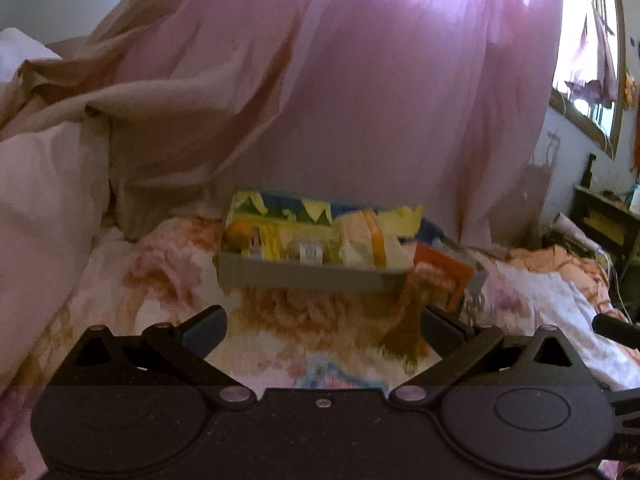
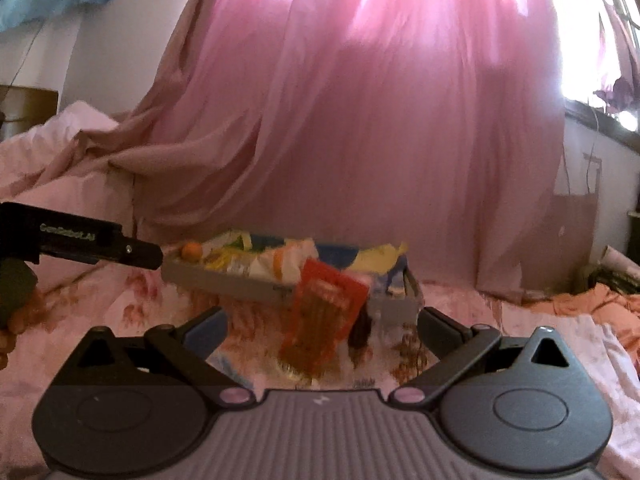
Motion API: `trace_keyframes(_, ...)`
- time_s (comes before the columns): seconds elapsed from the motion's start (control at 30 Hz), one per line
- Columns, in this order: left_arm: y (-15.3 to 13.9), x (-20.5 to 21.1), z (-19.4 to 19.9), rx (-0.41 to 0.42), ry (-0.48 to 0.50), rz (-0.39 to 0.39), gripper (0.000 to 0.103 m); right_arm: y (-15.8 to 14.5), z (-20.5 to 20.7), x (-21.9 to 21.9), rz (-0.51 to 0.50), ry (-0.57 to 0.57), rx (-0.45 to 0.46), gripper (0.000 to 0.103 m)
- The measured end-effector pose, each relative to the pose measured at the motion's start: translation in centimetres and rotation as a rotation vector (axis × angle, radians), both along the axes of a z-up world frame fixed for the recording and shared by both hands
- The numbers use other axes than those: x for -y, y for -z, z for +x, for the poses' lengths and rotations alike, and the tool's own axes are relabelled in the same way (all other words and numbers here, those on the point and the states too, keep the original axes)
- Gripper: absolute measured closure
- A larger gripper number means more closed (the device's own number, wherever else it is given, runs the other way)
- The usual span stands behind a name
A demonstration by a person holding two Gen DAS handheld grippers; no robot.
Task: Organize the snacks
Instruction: 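Withdraw both tools from the box back over the remaining packets, then move left tool toward the blue packet while right tool approaches the gold packet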
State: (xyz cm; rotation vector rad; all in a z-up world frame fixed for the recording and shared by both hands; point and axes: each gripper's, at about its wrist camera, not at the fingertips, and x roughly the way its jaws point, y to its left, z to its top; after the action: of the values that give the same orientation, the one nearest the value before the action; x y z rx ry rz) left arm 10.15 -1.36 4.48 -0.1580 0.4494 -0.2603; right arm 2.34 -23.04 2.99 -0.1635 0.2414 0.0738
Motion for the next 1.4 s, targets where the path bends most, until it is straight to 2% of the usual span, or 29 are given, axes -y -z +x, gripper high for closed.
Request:
trace_keyframes(0.47, 3.4, -0.1, -0.4, -0.121, 0.049, 0.039, 0.001, 3.6, 0.1, -0.8, -0.026, 0.018, -0.235, 0.0)
trace_keyframes(0.73, 5.3, 0.4, 0.5, -0.17, 0.123, 0.088, 0.001, 5.3, 1.1, -0.5, -0.005, 0.017, -0.335, 0.0)
trace_keyframes(1.1, 6.8, 1.9, 2.7, -0.202, 0.179, 0.126, 0.001, 6.6, 2.3, 0.0, 0.015, 0.052, -0.384, 0.0)
trace_keyframes(1.4, 7.8, 4.2, 5.1, -0.213, 0.268, 0.21, 0.001, 7.5, 3.6, 1.0, 0.039, 0.081, -0.426, 0.0)
